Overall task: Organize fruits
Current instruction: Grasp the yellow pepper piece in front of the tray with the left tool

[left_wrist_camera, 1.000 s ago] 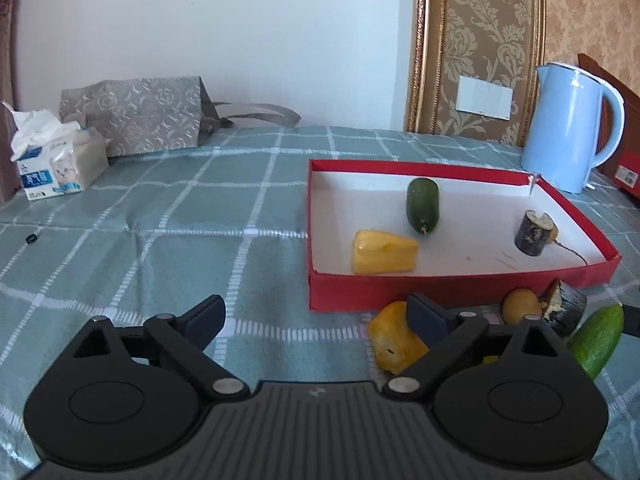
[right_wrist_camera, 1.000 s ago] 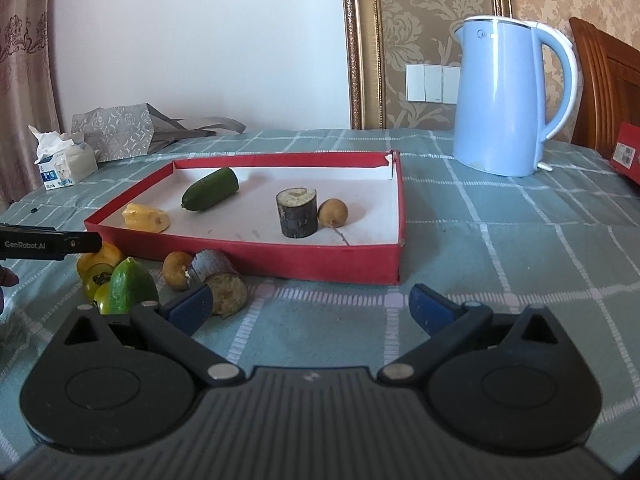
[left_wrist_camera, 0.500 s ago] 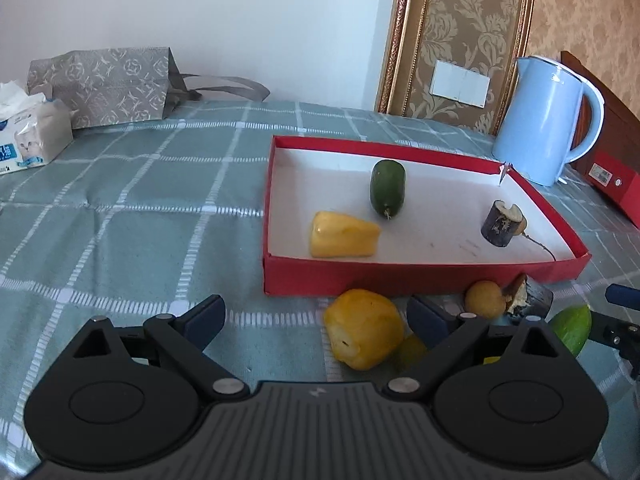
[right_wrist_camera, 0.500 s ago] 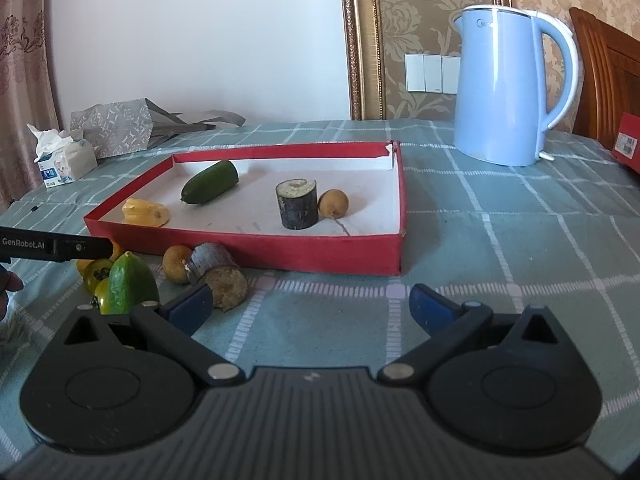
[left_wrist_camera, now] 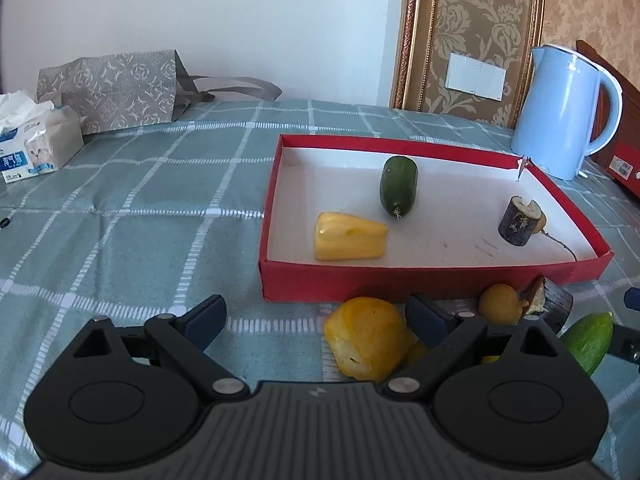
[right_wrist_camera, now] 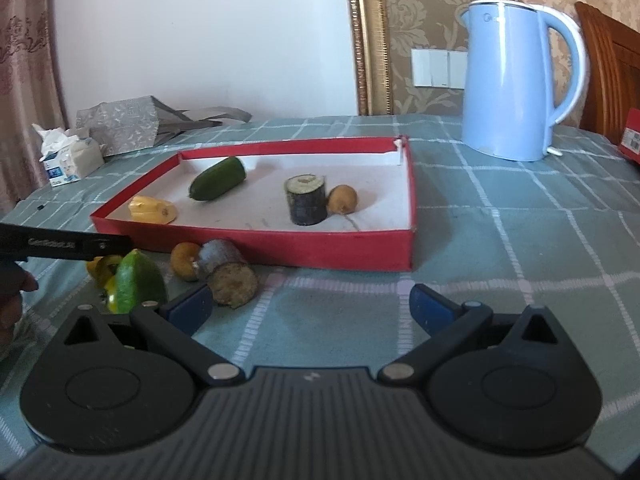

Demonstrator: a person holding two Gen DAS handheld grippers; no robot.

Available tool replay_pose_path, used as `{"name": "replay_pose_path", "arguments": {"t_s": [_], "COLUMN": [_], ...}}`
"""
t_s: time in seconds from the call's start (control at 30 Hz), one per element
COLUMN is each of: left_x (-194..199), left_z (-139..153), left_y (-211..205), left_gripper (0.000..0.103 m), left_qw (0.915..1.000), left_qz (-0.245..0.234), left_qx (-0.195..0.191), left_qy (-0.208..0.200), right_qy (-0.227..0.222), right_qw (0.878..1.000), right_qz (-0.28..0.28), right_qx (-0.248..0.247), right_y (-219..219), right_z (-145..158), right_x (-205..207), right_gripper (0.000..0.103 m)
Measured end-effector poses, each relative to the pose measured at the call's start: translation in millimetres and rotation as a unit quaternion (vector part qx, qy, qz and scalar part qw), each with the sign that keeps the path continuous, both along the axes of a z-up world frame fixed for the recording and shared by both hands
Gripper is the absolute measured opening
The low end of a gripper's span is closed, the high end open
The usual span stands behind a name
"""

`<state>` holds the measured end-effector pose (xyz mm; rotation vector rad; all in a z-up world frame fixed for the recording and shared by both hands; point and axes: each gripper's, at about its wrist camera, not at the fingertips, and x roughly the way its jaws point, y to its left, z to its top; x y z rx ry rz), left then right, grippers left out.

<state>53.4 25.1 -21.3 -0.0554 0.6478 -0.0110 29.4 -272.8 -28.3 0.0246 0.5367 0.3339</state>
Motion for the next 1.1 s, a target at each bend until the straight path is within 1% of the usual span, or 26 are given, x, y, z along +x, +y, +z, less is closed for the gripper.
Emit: {"name": "replay_pose_path", "arguments": {"t_s": [0.07, 0.1, 0.13, 0.2, 0.27, 0.33, 0.4, 0.47, 0.53, 0.6, 0.63, 0.67, 0.7, 0.9, 0.97, 1.0, 1.03, 1.1], "left_x": [-3, -4, -4, -3, -2, 0, 2, 2, 1, 0, 1, 1, 1, -5, -10, -13, -16, -21], "left_z": [2, 2, 3, 3, 2, 2, 1, 1, 0, 0, 1, 1, 1, 1, 4, 5, 7, 9], "left_y": [-2, -3, -3, -2, 2, 10, 16, 14, 4, -4, -6, -6, -6, 2, 5, 6, 7, 7], "left_gripper": [0.083, 0.08, 0.075, 0.072, 0.065, 0.063, 0.063, 0.063, 0.063, 0.059, 0.05, 0.045, 0.043, 0.038, 0.03, 0.028, 0.027, 0.027], "left_qw": [0.9999, 0.9999, 0.9999, 0.9997, 0.999, 0.9975, 0.9966, 0.9973, 0.9984, 0.999, 0.999, 0.9986, 0.9985, 0.9981, 0.9976, 0.9972, 0.997, 0.9972], "left_qz": [-0.01, -0.013, -0.016, -0.024, -0.034, -0.039, -0.036, -0.027, -0.037, -0.036, -0.038, -0.044, -0.043, -0.05, -0.053, -0.056, -0.057, -0.048], "left_qx": [0.003, 0.002, -0.003, -0.01, -0.03, -0.058, -0.073, -0.066, -0.041, -0.023, -0.019, -0.024, -0.028, -0.037, -0.043, -0.046, -0.045, -0.031], "left_qy": [-0.003, -0.002, -0.001, 0.002, 0.007, 0.012, 0.014, 0.013, 0.012, 0.01, 0.011, 0.016, 0.017, 0.008, -0.006, -0.017, -0.029, -0.048], "right_qy": [0.001, 0.001, -0.001, -0.006, -0.009, -0.007, -0.004, -0.001, -0.001, -0.003, -0.003, -0.004, -0.005, -0.016, -0.017, -0.018, -0.017, -0.014], "right_qw": [1.0, 1.0, 1.0, 1.0, 0.999, 0.999, 1.0, 1.0, 1.0, 1.0, 1.0, 1.0, 1.0, 0.999, 0.999, 0.999, 0.999, 0.999], "right_qz": [0.01, 0.014, 0.018, 0.023, 0.026, 0.026, 0.023, 0.022, 0.023, 0.025, 0.026, 0.026, 0.026, 0.031, 0.031, 0.031, 0.032, 0.034], "right_qx": [-0.007, -0.011, -0.015, -0.02, -0.023, -0.022, -0.017, -0.014, -0.014, -0.016, -0.017, -0.017, -0.016, -0.016, -0.019, -0.02, -0.022, -0.025], "right_y": [6, 9, 11, 15, 17, 17, 14, 13, 13, 14, 14, 14, 14, 15, 16, 16, 16, 18], "right_z": [0, -1, 0, 0, 1, 1, 1, 0, 0, 0, 0, 0, 0, 1, 2, 2, 2, 1], "right_x": [-1, -1, -2, -5, -6, -6, -4, -4, -4, -5, -4, -4, -5, -8, -8, -9, -9, -10], "right_gripper": [0.103, 0.103, 0.103, 0.103, 0.103, 0.103, 0.103, 0.103, 0.103, 0.103, 0.103, 0.103, 0.103, 0.103, 0.103, 0.103, 0.103, 0.103]}}
